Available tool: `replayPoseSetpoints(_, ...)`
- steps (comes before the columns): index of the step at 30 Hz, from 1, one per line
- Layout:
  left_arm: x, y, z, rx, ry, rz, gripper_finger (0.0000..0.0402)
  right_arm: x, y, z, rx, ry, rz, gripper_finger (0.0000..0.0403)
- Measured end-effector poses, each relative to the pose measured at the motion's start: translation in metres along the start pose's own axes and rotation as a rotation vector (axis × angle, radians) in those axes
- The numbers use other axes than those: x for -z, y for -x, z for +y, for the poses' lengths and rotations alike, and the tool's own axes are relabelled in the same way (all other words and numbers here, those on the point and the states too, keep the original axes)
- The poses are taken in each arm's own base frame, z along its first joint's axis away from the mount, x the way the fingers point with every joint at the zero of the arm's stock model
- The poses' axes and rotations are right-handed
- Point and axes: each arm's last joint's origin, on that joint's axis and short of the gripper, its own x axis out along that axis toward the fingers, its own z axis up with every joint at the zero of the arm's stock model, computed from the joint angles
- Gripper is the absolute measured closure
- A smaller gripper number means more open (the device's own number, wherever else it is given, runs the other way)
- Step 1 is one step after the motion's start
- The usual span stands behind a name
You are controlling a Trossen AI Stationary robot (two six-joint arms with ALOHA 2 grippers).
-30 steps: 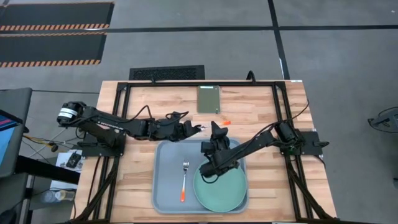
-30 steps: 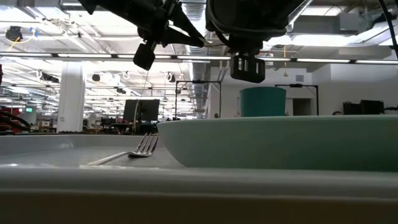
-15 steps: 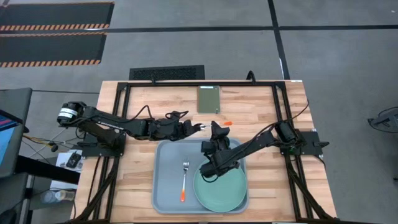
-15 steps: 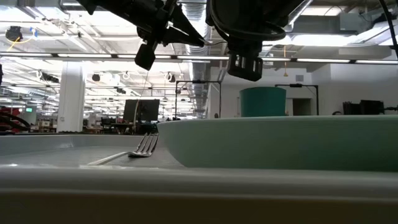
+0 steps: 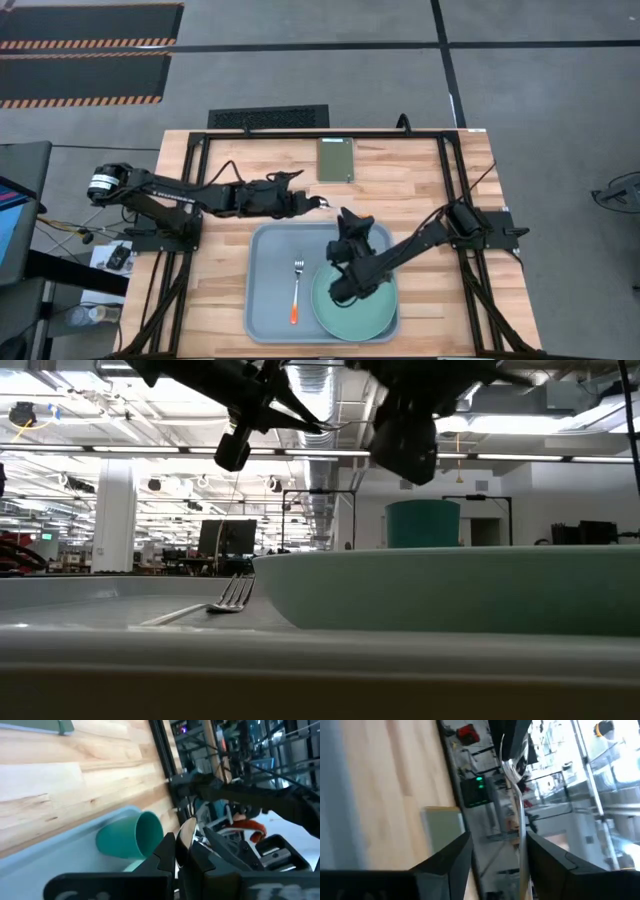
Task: Pick and place plate/cup/fork/spoon on tray
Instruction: Put the orange spoon on the blue tray to the left of the orange fork
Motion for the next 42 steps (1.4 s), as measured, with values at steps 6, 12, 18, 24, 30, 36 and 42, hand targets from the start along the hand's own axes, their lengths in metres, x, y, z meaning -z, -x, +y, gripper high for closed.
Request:
replayPoseSetpoints(6, -0.001, 0.000, 0.000, 0.001, -0.001, -0.007, 0.0401, 0.001, 0.014, 0.002, -0.011, -0.012, -0.037, 0.0212)
replayPoseSetpoints(12, -0.002, 0.002, 0.000, -0.008, -0.033, 0.001, 0.0401, 0.005, 0.015, 0.003, -0.087, -0.041, 0.049, 0.0210)
replayPoseSetpoints(18, -0.003, 0.008, -0.002, -0.005, -0.050, 0.008, 0.0401, 0.010, 0.025, 0.000, -0.113, -0.122, 0.076, 0.0180)
replayPoseSetpoints(24, -0.003, 0.009, -0.004, 0.015, -0.057, 0.035, 0.0401, 0.012, 0.038, -0.013, -0.195, -0.212, 0.124, 0.0143)
replayPoseSetpoints(30, -0.005, 0.013, -0.007, 0.033, -0.067, 0.029, 0.0401, 0.016, 0.064, -0.028, -0.260, -0.286, 0.097, 0.0138)
replayPoseSetpoints(36, -0.014, 0.028, -0.009, 0.032, -0.127, 0.071, 0.0401, 0.024, 0.080, -0.030, -0.379, -0.236, 0.173, 0.0138)
replayPoseSetpoints(42, -0.024, 0.046, -0.004, 0.027, -0.259, 0.214, 0.0401, 0.030, 0.087, -0.029, -0.460, -0.195, 0.252, 0.0138)
